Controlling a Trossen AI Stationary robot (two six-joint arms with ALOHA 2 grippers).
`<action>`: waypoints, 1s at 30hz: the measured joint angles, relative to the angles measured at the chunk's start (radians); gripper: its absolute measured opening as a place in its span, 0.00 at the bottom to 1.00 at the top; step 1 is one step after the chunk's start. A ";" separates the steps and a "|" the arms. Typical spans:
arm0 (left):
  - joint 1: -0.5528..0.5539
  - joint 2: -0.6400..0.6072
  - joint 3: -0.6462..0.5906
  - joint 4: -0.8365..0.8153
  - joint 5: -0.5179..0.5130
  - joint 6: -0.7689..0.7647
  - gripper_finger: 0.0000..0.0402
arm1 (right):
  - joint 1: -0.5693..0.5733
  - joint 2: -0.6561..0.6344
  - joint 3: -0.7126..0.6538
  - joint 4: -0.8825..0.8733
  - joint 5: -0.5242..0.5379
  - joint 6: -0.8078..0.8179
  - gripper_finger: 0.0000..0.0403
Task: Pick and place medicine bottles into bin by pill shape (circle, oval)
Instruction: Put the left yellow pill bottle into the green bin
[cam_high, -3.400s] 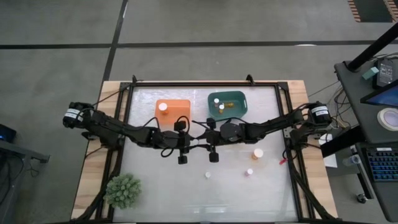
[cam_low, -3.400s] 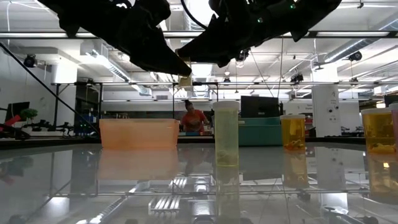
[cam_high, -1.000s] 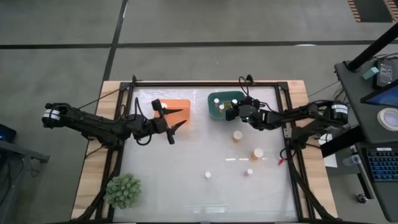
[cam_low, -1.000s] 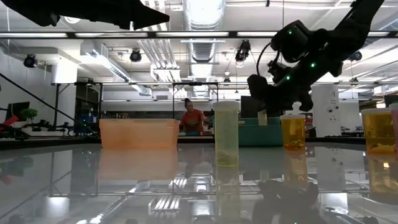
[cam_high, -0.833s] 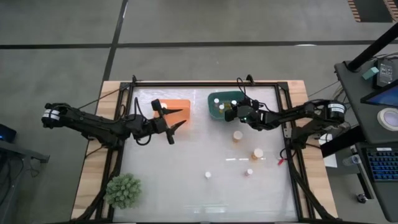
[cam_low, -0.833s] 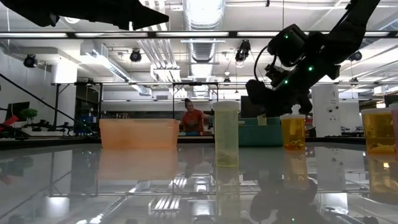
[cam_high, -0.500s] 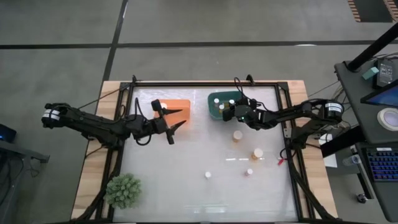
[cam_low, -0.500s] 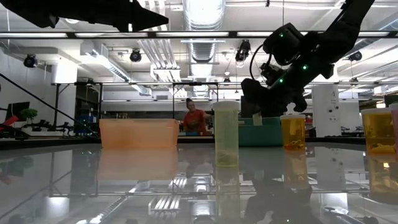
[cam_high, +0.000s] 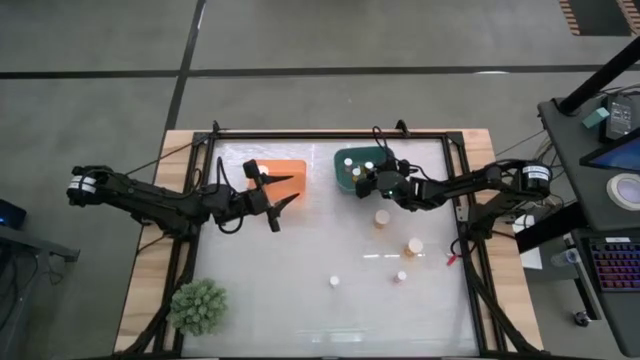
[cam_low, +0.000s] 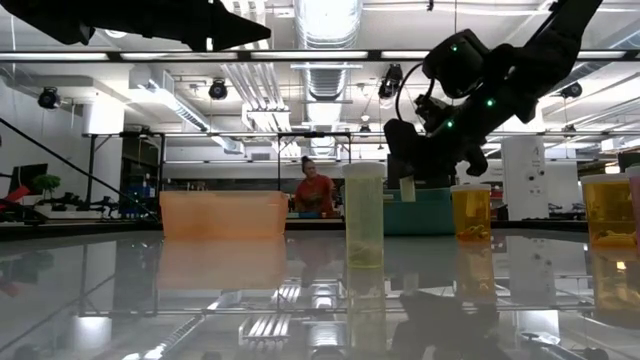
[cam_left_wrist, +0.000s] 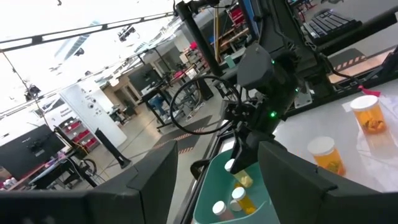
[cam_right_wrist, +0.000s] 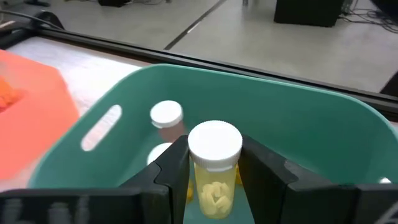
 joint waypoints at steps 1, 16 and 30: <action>0.000 0.000 0.000 0.000 0.000 0.000 0.52 | 0.003 0.000 0.002 0.001 0.000 -0.001 0.29; 0.000 0.000 0.000 0.000 0.000 -0.001 0.52 | 0.003 0.000 -0.007 -0.017 0.028 -0.019 0.29; 0.000 0.000 0.000 0.000 0.001 -0.001 0.52 | 0.003 0.110 -0.010 -0.006 0.031 -0.037 0.29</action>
